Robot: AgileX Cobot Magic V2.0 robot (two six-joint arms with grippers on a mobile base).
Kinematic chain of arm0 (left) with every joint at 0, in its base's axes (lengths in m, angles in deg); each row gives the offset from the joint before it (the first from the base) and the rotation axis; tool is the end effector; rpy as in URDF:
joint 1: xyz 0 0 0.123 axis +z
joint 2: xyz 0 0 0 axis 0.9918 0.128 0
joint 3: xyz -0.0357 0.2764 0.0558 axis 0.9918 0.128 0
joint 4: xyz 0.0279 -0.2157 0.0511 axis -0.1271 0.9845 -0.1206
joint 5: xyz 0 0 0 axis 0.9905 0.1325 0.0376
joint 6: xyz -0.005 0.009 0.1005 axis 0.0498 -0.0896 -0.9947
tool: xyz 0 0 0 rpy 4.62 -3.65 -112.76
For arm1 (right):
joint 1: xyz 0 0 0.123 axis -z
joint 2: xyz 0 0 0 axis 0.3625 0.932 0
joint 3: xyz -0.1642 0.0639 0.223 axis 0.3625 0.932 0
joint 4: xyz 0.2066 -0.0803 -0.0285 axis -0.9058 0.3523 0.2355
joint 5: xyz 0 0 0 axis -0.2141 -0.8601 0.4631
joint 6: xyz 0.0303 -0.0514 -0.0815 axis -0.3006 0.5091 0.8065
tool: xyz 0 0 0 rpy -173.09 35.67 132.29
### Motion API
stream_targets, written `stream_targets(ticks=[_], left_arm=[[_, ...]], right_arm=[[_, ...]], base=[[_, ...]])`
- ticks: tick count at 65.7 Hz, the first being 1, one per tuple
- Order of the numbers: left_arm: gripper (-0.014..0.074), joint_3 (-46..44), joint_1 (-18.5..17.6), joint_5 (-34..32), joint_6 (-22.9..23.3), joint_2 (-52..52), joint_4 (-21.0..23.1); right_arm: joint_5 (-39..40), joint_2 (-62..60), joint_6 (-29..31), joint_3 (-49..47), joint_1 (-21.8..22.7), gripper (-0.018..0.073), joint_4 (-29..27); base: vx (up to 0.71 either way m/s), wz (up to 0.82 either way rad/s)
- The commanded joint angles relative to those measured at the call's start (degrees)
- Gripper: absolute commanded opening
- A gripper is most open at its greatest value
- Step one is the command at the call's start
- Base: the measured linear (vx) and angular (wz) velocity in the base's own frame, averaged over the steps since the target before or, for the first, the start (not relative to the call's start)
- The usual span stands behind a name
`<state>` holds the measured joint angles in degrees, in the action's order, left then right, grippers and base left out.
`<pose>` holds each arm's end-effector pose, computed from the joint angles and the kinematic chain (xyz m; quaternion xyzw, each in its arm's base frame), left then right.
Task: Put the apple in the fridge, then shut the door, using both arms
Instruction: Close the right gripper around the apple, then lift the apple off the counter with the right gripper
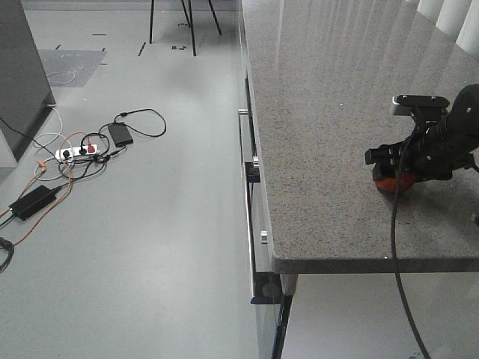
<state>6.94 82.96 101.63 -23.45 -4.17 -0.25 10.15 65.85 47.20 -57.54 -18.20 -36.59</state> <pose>0.0375 0.0012 0.1832 -0.0339 0.7592 -0.0191 0.6497 0.3943 -0.0117 0.2263 0.0240 0.9682 0.0398 0.2459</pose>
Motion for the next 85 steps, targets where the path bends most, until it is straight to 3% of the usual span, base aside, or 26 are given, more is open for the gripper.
stream_targets(ticks=[1, 25, 43, 51, 68, 85], left_arm=[[-0.0006, 1.1, -0.4, -4.2, 0.2, -0.8, 0.5], [-0.0006, 1.1, -0.4, -4.2, 0.2, -0.8, 0.5], [-0.0006, 1.1, -0.4, -4.2, 0.2, -0.8, 0.5], [-0.0006, 1.1, -0.4, -4.2, 0.2, -0.8, 0.5], [-0.0006, 1.1, -0.4, -4.2, 0.2, -0.8, 0.5], [-0.0006, 1.1, -0.4, -4.2, 0.2, -0.8, 0.5]], right_arm=[[3.0, -6.5, 1.4, -1.8, 0.1, 0.0187, -0.2], [-0.7, -19.6, 3.2, -1.6, 0.1, 0.0188, -2.2], [-4.0, -30.4, 12.0, -0.5, 0.1, 0.0188, -11.3], [1.7, -37.1, 14.8, 8.1, 0.1, 0.0188, -14.7], [16.1, -54.5, 14.7, 32.4, 0.1, 0.0188, -14.9], [14.2, -68.4, 14.7, 44.2, 0.1, 0.0188, -14.5]], base=[[0.00, 0.00], [0.00, 0.00], [0.00, 0.00], [0.00, 0.00], [0.00, 0.00], [0.00, 0.00]])
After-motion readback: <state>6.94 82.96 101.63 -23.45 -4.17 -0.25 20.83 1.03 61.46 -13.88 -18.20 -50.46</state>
